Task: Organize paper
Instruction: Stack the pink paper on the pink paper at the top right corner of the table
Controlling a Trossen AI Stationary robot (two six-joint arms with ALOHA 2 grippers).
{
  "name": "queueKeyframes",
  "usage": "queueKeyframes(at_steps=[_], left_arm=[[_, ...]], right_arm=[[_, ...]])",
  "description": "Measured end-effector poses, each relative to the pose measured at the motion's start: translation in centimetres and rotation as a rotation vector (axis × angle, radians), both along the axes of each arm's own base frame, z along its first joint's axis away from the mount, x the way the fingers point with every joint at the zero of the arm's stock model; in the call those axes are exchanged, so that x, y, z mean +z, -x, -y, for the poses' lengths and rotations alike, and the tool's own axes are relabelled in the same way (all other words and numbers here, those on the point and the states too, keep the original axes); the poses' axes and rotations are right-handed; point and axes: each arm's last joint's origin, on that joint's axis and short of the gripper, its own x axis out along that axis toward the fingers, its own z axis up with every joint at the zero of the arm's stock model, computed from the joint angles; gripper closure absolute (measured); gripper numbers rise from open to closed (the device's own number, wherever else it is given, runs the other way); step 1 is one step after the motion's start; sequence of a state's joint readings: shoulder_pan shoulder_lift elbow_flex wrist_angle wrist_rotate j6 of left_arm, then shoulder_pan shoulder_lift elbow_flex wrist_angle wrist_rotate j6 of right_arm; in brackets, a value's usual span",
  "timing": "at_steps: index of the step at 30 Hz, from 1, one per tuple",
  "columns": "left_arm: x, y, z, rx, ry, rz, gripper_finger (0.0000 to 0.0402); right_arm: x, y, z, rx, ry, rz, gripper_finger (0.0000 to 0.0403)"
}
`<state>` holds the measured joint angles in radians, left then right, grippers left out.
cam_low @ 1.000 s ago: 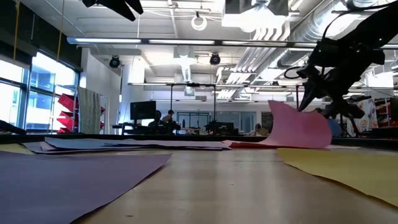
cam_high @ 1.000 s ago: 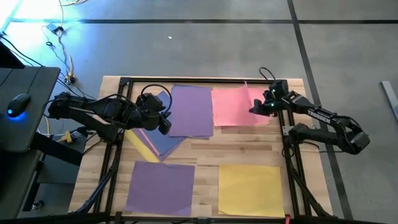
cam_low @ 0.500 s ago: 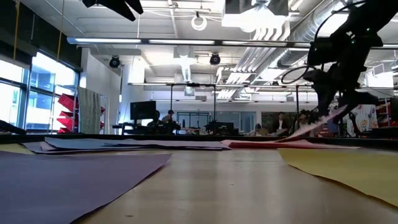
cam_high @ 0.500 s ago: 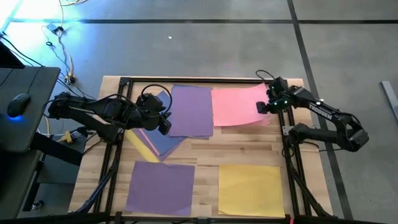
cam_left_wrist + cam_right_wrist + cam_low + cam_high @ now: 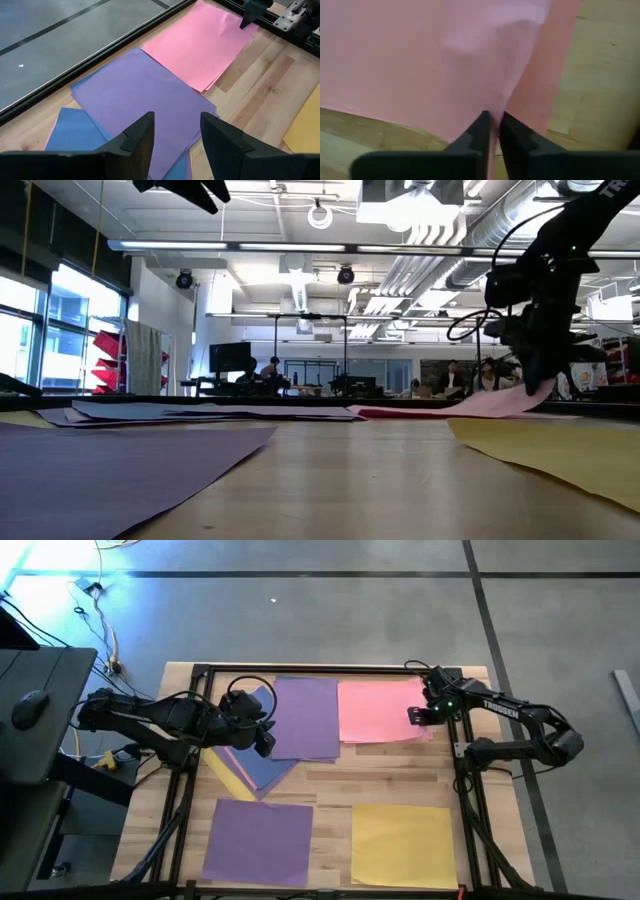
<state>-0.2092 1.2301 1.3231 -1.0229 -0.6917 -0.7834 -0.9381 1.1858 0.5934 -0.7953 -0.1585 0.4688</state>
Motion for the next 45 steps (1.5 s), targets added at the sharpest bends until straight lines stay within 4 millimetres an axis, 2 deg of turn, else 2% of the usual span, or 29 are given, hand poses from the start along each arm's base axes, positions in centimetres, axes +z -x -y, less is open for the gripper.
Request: queueKeyframes(at_steps=[9,21,38,45], left_arm=[[0.0,0.0,0.0,0.0,0.0,-0.001,0.0267],[0.0,0.0,0.0,-0.001,-0.001,-0.001,0.0267],[0.0,0.0,0.0,-0.001,-0.001,-0.001,0.0267],[0.0,0.0,0.0,-0.011,-0.012,-0.011,0.0267]], right_arm=[[0.0,0.9,-0.2,0.045,-0.008,-0.074,0.0403],[0.1,1.3,0.6,-0.086,-0.003,-0.02,0.0403],[0.3,2.0,0.1,-0.243,-0.023,-0.079,0.0403],[-0.6,1.4,0.5,-0.33,-0.011,0.069,0.0403]])
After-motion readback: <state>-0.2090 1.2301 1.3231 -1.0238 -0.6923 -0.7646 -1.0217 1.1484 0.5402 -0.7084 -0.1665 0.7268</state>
